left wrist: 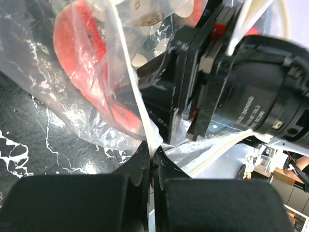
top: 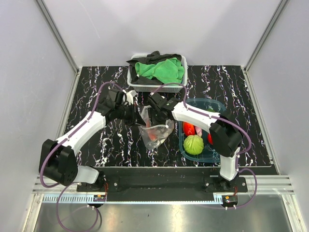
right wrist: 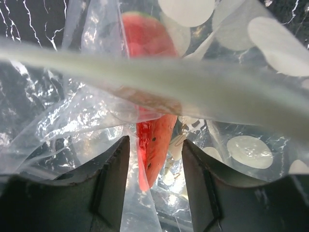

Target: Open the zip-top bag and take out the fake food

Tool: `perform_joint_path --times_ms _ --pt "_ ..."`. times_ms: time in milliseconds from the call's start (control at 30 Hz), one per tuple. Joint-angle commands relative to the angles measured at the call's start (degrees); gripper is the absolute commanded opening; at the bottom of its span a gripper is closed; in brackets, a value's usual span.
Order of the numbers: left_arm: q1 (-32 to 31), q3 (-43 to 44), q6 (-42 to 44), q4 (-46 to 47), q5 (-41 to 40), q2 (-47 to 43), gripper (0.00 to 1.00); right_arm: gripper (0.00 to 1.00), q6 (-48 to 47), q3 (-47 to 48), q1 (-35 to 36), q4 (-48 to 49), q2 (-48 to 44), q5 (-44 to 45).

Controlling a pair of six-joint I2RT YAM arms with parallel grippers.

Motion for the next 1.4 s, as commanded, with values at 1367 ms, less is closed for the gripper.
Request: perform_joint_path --times_ms 1367 --pt "-8.3 11.3 -4.0 0.8 -4.9 1.7 0.13 0.74 4.5 -15.2 -3.1 25.1 -3.9 -31.6"
